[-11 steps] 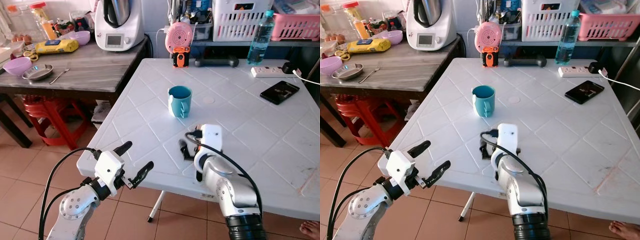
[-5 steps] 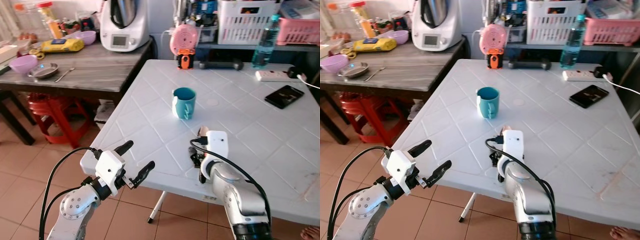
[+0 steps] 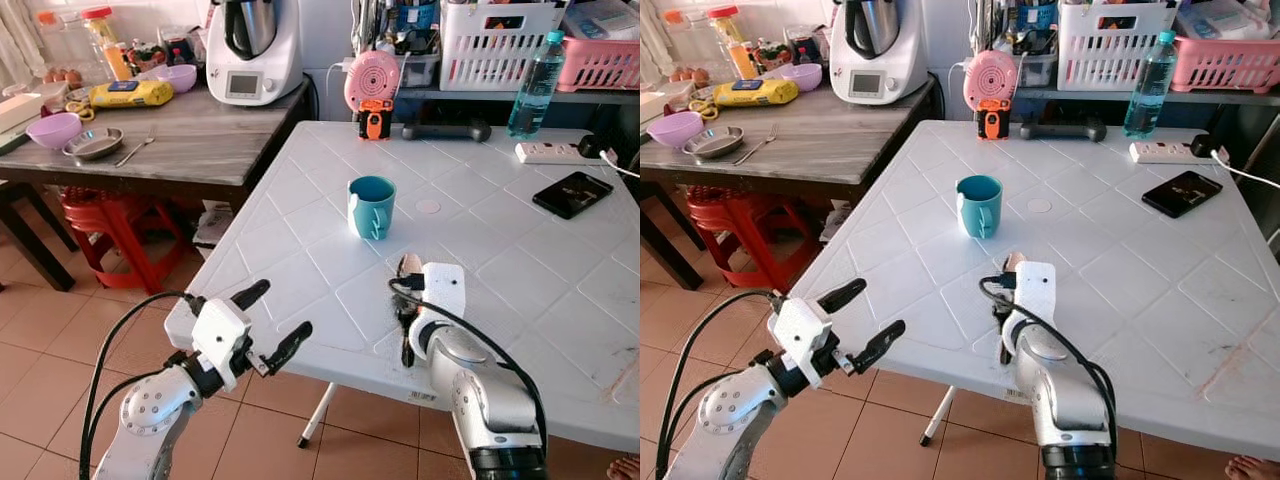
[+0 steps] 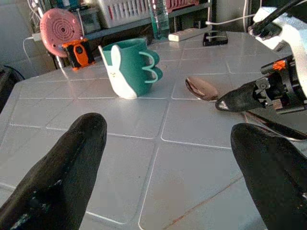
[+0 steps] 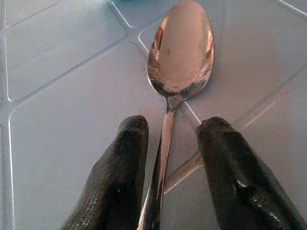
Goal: Setting the table
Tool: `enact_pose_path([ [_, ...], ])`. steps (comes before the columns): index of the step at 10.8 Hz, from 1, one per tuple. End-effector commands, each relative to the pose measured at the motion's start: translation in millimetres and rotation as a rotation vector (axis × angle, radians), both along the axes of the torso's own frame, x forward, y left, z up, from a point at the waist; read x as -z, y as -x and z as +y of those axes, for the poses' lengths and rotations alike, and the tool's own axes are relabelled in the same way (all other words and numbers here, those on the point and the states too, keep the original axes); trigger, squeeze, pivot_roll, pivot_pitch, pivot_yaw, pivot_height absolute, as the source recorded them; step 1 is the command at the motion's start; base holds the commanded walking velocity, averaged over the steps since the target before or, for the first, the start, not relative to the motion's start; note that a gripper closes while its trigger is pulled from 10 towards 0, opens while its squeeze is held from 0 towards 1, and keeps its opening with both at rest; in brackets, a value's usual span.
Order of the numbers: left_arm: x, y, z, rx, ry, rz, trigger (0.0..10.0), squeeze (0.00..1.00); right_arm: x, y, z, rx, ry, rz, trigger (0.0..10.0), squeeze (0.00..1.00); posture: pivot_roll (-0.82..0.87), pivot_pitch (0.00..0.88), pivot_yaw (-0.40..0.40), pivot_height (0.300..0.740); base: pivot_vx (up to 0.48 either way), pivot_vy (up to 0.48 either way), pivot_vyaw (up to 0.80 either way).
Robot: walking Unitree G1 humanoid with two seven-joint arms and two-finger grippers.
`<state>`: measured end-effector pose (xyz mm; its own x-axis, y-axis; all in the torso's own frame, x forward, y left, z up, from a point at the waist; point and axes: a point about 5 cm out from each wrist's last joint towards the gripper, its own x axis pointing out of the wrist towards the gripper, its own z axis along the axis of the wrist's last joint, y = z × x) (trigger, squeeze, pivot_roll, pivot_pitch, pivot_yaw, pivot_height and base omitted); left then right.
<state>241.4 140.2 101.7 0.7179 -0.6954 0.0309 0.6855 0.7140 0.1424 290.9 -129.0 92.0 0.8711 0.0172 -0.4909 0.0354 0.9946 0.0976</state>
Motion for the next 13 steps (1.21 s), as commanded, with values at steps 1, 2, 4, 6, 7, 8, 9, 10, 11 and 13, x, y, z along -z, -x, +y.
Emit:
enact_pose_path([
  [1,2.3,-0.7,3.3,0.016,-0.019,0.018,10.0,0.00,18.9,6.7,-9.2,0.048,-0.008,0.098,0.0,0.00,-0.05,0.000,0.105,0.740,0.000,0.000,0.00],
  [2,2.3,-0.3,1.7,0.043,-0.009,0.024,10.0,0.00,18.9,6.3,-9.1,0.042,-0.010,0.095,0.0,0.00,-0.04,0.000,0.104,0.740,0.000,0.000,0.00],
  [4,2.7,-0.1,0.5,0.077,-0.009,0.035,10.0,0.00,20.4,7.0,-8.5,0.043,-0.040,0.100,0.0,0.00,-0.05,0.000,0.106,0.740,0.000,0.000,0.00],
  [6,4.7,1.1,0.3,0.120,-0.025,0.062,10.0,0.00,20.9,6.9,-9.0,0.047,-0.039,0.102,0.0,0.00,-0.05,0.000,0.106,0.740,0.000,0.000,0.00],
  [7,4.7,1.1,0.3,0.120,-0.025,0.062,10.0,0.00,20.9,6.9,-9.0,0.047,-0.039,0.102,0.0,0.00,-0.05,0.000,0.106,0.740,0.000,0.000,0.00],
  [8,4.7,1.1,0.3,0.120,-0.025,0.062,10.0,0.00,20.9,6.9,-9.0,0.047,-0.039,0.102,0.0,0.00,-0.05,0.000,0.106,0.740,0.000,0.000,0.00],
  [9,4.7,1.1,0.3,0.120,-0.025,0.062,10.0,0.00,20.9,6.9,-9.0,0.047,-0.039,0.102,0.0,0.00,-0.05,0.000,0.106,0.740,0.000,0.000,0.00],
  [10,4.7,1.1,0.3,0.120,-0.025,0.062,10.0,0.00,20.9,6.9,-9.0,0.047,-0.039,0.102,0.0,0.00,-0.05,0.000,0.106,0.740,0.000,0.000,0.00],
  [11,4.7,1.1,0.3,0.120,-0.025,0.062,10.0,0.00,20.9,6.9,-9.0,0.047,-0.039,0.102,0.0,0.00,-0.05,0.000,0.106,0.740,0.000,0.000,0.00],
  [13,4.7,1.1,0.3,0.120,-0.025,0.062,10.0,0.00,20.9,6.9,-9.0,0.047,-0.039,0.102,0.0,0.00,-0.05,0.000,0.106,0.740,0.000,0.000,0.00],
])
